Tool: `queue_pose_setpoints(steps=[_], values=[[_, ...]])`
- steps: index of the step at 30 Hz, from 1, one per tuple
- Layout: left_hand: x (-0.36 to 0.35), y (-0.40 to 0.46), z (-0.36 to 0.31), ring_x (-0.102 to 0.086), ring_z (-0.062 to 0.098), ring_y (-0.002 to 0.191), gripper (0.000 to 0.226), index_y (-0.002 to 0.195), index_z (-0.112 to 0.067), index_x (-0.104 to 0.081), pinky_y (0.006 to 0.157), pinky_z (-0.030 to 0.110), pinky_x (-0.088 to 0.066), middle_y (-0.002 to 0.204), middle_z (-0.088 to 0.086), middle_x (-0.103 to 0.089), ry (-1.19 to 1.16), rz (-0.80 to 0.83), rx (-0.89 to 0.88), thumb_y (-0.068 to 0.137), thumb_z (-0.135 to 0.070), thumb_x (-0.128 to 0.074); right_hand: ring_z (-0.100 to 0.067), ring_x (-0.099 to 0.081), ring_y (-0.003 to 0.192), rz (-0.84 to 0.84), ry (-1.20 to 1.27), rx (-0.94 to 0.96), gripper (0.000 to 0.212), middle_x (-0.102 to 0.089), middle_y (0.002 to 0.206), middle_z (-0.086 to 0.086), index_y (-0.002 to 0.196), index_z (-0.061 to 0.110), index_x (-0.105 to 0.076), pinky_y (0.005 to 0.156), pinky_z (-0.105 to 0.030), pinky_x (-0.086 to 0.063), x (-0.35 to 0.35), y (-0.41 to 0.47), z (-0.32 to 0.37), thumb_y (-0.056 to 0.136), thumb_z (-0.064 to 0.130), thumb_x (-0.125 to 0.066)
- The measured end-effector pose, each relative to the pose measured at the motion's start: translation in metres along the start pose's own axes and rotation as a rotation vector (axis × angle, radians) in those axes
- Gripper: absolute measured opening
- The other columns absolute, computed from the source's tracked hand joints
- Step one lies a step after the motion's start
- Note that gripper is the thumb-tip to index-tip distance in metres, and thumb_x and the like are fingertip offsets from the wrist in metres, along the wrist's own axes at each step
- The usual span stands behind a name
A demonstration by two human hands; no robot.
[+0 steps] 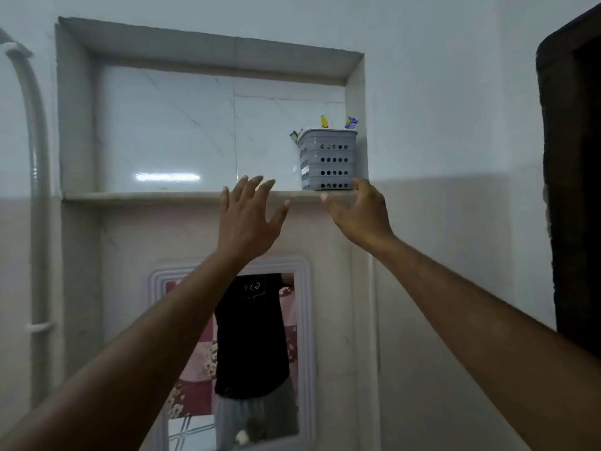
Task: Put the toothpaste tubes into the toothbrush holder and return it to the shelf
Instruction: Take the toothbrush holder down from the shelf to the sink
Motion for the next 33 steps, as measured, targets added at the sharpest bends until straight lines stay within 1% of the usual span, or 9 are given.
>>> queue_pose_setpoints(steps=[3, 8, 11, 15, 21, 25, 27, 29, 33], values=[[-0.017, 0.007, 0.004, -0.032, 0.025, 0.160, 0.065, 0.154, -0.025, -0.053, 0.134, 0.055, -0.004, 0.160, -0.001, -0.054, 0.027, -0.035, -0.001, 0.106, -0.066, -0.043, -0.029, -0.047, 0.143, -0.060, -0.044, 0.003, 0.084, -0.057, 0.151, -0.008, 0.153, 0.014, -0.051, 0.111, -0.041, -0.049, -0.011, 0.012, 0.000, 0.093, 0.066, -0.076], [-0.023, 0.006, 0.010, -0.055, 0.023, 0.140, 0.045, 0.135, -0.024, -0.070, 0.132, 0.053, -0.014, 0.133, -0.005, -0.072, 0.021, -0.243, -0.046, 0.106, -0.055, -0.054, -0.035, -0.048, 0.137, -0.163, -0.181, -0.033, 0.088, -0.059, 0.147, -0.012, 0.143, 0.009, -0.053, 0.110, -0.050, -0.049, -0.023, 0.027, 0.002, 0.088, 0.075, -0.076], [-0.023, 0.009, 0.011, -0.061, 0.021, 0.131, 0.036, 0.129, -0.024, -0.074, 0.131, 0.051, -0.018, 0.126, -0.006, -0.076, 0.013, -0.279, -0.056, 0.106, -0.047, -0.058, -0.036, -0.049, 0.134, -0.190, -0.224, -0.084, 0.100, -0.061, 0.142, -0.012, 0.139, 0.010, -0.054, 0.109, -0.051, -0.046, -0.030, 0.035, 0.003, 0.079, 0.087, -0.075], [-0.022, 0.011, 0.010, -0.063, 0.020, 0.127, 0.034, 0.127, -0.024, -0.075, 0.131, 0.050, -0.019, 0.124, -0.006, -0.077, 0.011, -0.272, -0.052, 0.106, -0.045, -0.058, -0.036, -0.047, 0.133, -0.183, -0.257, -0.124, 0.110, -0.061, 0.142, -0.012, 0.141, 0.009, -0.053, 0.108, -0.050, -0.043, -0.036, 0.042, 0.006, 0.073, 0.092, -0.074], [-0.020, 0.012, 0.009, -0.060, 0.022, 0.131, 0.037, 0.128, -0.025, -0.074, 0.132, 0.050, -0.015, 0.126, -0.005, -0.075, -0.020, -0.221, 0.000, 0.105, -0.047, -0.056, -0.036, -0.050, 0.132, -0.207, -0.198, -0.127, 0.099, -0.063, 0.140, -0.012, 0.138, 0.007, -0.055, 0.105, -0.049, -0.044, -0.025, 0.039, 0.009, 0.075, 0.080, -0.081], [-0.017, 0.015, 0.008, -0.054, 0.022, 0.139, 0.045, 0.133, -0.025, -0.072, 0.134, 0.048, -0.008, 0.134, -0.004, -0.072, -0.105, -0.116, 0.060, 0.105, -0.056, -0.054, -0.035, -0.047, 0.139, -0.235, -0.112, -0.068, 0.115, -0.057, 0.150, -0.011, 0.153, 0.010, -0.044, 0.111, -0.051, -0.045, -0.007, 0.023, 0.011, 0.072, 0.082, -0.083], [-0.007, 0.015, 0.001, -0.055, 0.023, 0.139, 0.045, 0.133, -0.025, -0.070, 0.133, 0.050, -0.015, 0.136, -0.001, -0.071, -0.161, -0.100, 0.083, 0.105, -0.056, -0.055, -0.035, -0.043, 0.148, -0.222, -0.028, -0.044, 0.136, -0.049, 0.161, -0.013, 0.166, 0.007, -0.030, 0.117, -0.050, -0.045, 0.005, 0.019, 0.014, 0.069, 0.083, -0.087], [0.004, 0.011, -0.009, -0.058, 0.025, 0.134, 0.044, 0.134, -0.023, -0.069, 0.124, 0.052, -0.034, 0.137, 0.001, -0.070, -0.207, -0.116, 0.088, 0.105, -0.054, -0.057, -0.032, -0.049, 0.150, -0.261, 0.082, -0.026, 0.153, -0.050, 0.163, -0.009, 0.169, 0.008, -0.027, 0.118, -0.048, -0.051, 0.017, 0.015, 0.020, 0.056, 0.091, -0.088], [0.017, -0.009, -0.032, -0.065, 0.024, 0.124, 0.044, 0.132, -0.021, -0.069, 0.107, 0.051, -0.050, 0.133, 0.000, -0.072, -0.207, -0.112, 0.054, 0.104, -0.053, -0.058, -0.023, -0.069, 0.132, -0.276, 0.190, -0.021, 0.141, -0.065, 0.150, 0.000, 0.156, 0.014, -0.040, 0.100, -0.046, -0.064, 0.032, -0.007, 0.027, 0.048, 0.090, -0.091]])
Point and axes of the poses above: each hand's wrist, its own y-axis towards the middle knuckle, its own x-axis out of the back of the hand, z = x × y, the point moved 6 cm from there along y, towards the middle knuckle
